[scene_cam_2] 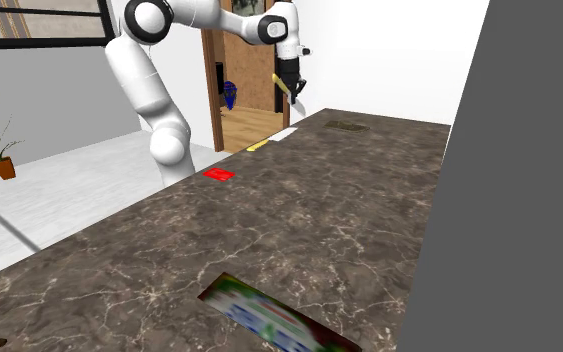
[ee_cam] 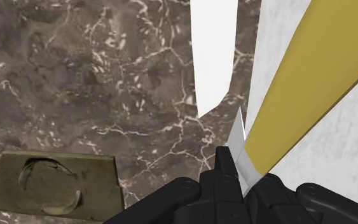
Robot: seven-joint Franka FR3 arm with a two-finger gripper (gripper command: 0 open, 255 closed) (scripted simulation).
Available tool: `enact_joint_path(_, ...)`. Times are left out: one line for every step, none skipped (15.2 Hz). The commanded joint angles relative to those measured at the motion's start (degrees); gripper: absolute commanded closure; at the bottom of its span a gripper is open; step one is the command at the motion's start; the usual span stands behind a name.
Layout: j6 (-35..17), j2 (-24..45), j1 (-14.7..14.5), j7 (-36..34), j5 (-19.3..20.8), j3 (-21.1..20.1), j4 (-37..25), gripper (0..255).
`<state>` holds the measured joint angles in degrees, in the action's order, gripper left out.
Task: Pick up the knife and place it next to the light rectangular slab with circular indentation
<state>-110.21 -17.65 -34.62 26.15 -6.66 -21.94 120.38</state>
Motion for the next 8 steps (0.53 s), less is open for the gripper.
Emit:
enact_joint_path(-1.7,0.1,-0.1,-0.1,-0.1,-0.2,1.6,255)
enact_joint_path(-2.5,0.1,-0.1,-0.1,-0.1,-0.2,2.3,255)
enact_joint_path(-3.3,0.2,-0.1,-0.1,-0.1,-0.3,3.0,255)
enact_joint_path(-4.0,0.3,-0.1,-0.1,-0.1,-0.4,3.7,255)
enact_joint_path(-4.8,0.4,-0.2,-0.1,-0.1,-0.5,4.4,255)
enact_joint_path(-5.6,0.6,-0.2,-0.1,-0.1,-0.5,5.0,255)
enact_joint_path(-6.4,0.7,-0.2,-0.1,-0.1,-0.6,5.7,255)
enact_joint_path(-7.2,0.8,-0.2,-0.2,-0.1,-0.7,6.3,255)
